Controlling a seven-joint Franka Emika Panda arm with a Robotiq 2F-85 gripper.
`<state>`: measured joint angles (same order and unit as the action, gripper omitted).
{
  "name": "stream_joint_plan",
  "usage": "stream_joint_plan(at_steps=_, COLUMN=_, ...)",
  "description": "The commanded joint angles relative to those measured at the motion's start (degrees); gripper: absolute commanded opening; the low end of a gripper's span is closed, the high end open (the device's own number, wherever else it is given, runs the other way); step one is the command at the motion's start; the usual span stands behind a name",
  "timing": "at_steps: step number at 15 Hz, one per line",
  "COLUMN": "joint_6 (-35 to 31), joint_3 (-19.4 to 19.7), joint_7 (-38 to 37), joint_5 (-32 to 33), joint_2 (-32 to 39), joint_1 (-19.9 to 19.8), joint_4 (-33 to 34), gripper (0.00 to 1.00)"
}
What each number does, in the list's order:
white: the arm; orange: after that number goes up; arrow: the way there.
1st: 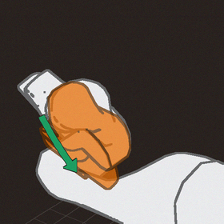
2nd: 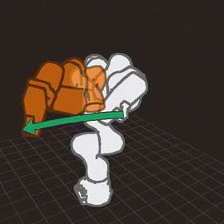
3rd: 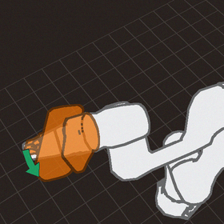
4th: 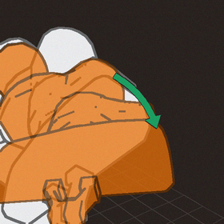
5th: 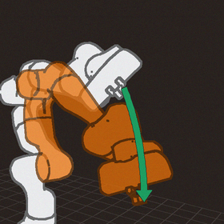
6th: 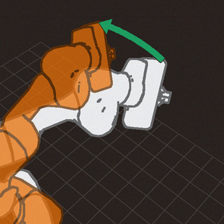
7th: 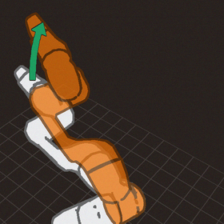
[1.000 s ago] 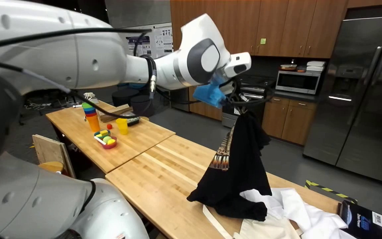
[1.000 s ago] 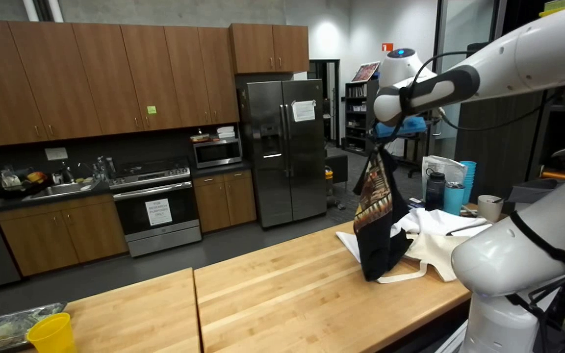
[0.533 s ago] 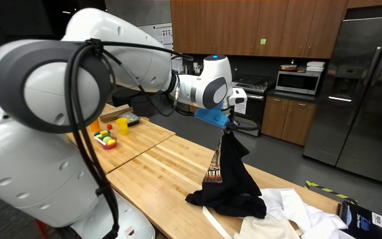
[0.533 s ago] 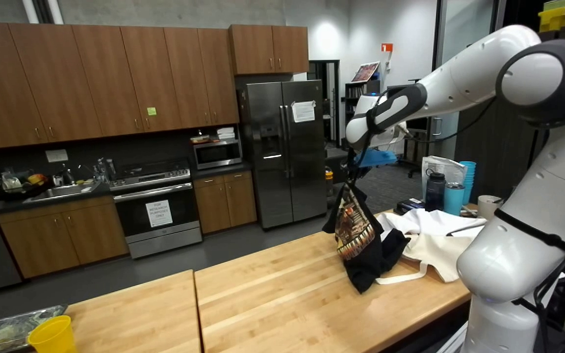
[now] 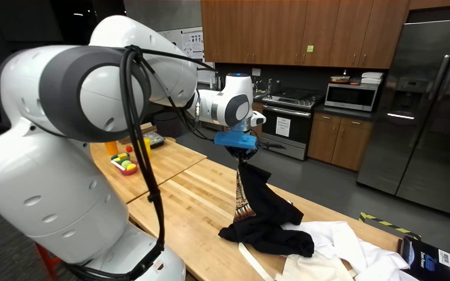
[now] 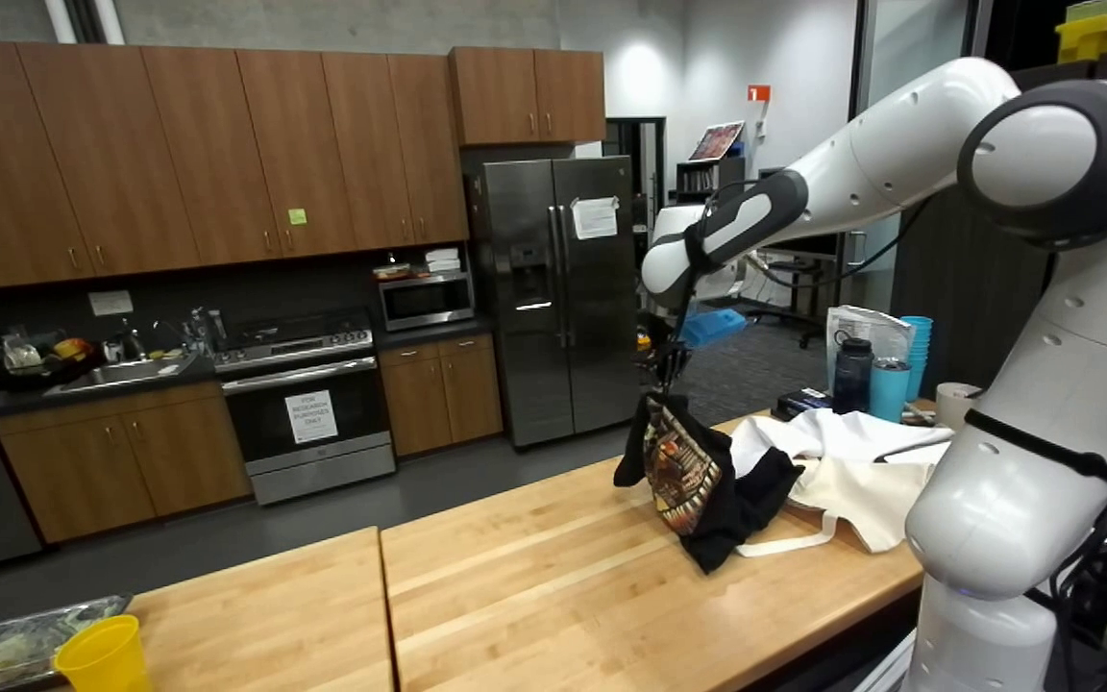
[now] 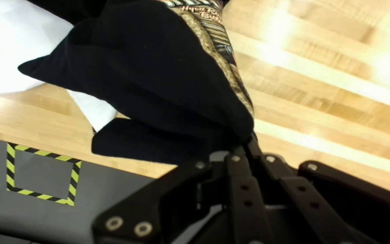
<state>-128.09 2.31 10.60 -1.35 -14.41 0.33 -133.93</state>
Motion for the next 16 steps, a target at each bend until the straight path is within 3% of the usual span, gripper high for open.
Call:
stream_joint_plan(at_steps=1, joint_6=1.65, joint_3=-1.68, joint_7=6.31, joint_5=0.88, joint_2=-0.86, joint_1=2.72, joint_4=-1.73, gripper=0.01)
stream_joint_plan(at_steps=3, joint_6=0.84, joint_3=-1.88, joint_7=4.50, joint_5=0.60, joint_2=0.06, joint_1=2.51, joint_4=-1.20, gripper=0.05)
stream_joint_plan(at_steps=12, joint_6=0.53, joint_3=-2.35, joint_7=5.32, joint_5=2.60, joint_2=-0.54, joint_1=2.42, joint_4=-3.13, gripper=0.01)
stream_joint_plan(at_steps=14, joint_6=-0.06, joint_3=-0.98, joint_7=5.26, joint_5=0.44, joint_2=-0.84, joint_1=1.76, joint_4=-3.80, gripper=0.01)
stream_joint_plan(at_steps=16, joint_6=0.35, joint_3=-0.50, joint_7=7.74, joint_5=0.17, joint_2=1.61, joint_1=2.06, joint_4=-0.70, gripper=0.01)
